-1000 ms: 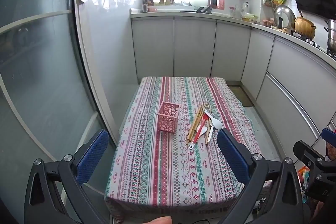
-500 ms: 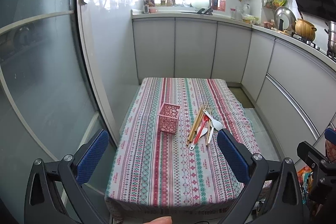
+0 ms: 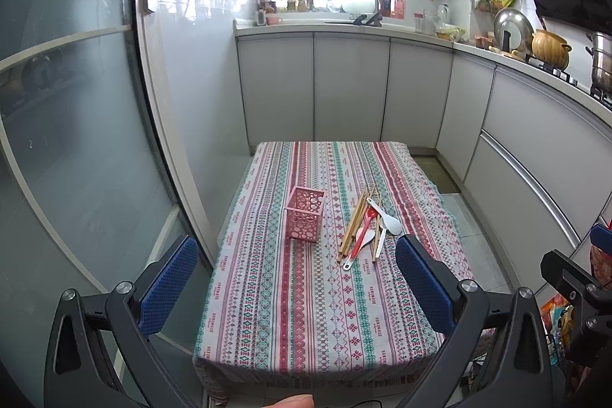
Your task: Organize utensils
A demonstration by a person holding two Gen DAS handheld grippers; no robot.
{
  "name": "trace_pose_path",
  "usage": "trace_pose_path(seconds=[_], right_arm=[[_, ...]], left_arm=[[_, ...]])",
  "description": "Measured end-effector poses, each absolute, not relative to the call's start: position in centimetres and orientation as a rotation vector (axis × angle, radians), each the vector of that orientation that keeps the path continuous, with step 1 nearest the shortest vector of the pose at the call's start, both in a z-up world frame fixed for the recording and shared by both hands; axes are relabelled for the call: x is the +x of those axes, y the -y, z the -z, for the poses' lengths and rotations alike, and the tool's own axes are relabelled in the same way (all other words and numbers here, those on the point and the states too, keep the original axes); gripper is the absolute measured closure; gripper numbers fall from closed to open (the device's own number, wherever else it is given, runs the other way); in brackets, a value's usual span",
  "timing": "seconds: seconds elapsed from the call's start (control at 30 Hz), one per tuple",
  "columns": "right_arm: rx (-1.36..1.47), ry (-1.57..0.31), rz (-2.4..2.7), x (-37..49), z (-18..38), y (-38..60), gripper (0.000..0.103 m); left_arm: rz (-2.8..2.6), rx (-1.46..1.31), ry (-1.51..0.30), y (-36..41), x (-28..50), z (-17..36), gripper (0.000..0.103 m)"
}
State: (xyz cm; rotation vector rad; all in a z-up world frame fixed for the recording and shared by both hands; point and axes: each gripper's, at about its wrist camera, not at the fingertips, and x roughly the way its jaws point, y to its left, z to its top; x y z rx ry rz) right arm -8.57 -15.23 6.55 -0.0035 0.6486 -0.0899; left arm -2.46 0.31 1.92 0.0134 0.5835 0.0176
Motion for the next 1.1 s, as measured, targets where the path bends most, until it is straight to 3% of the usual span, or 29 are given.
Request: trace_pose_path(seconds=[1.1], right_arm=[[-0.012, -0.632, 0.094, -8.91, -6.61, 14.52, 0.000]], left_arm=[[0.094, -0.016, -0.596, -0.26, -2.77, -2.36, 0.000]])
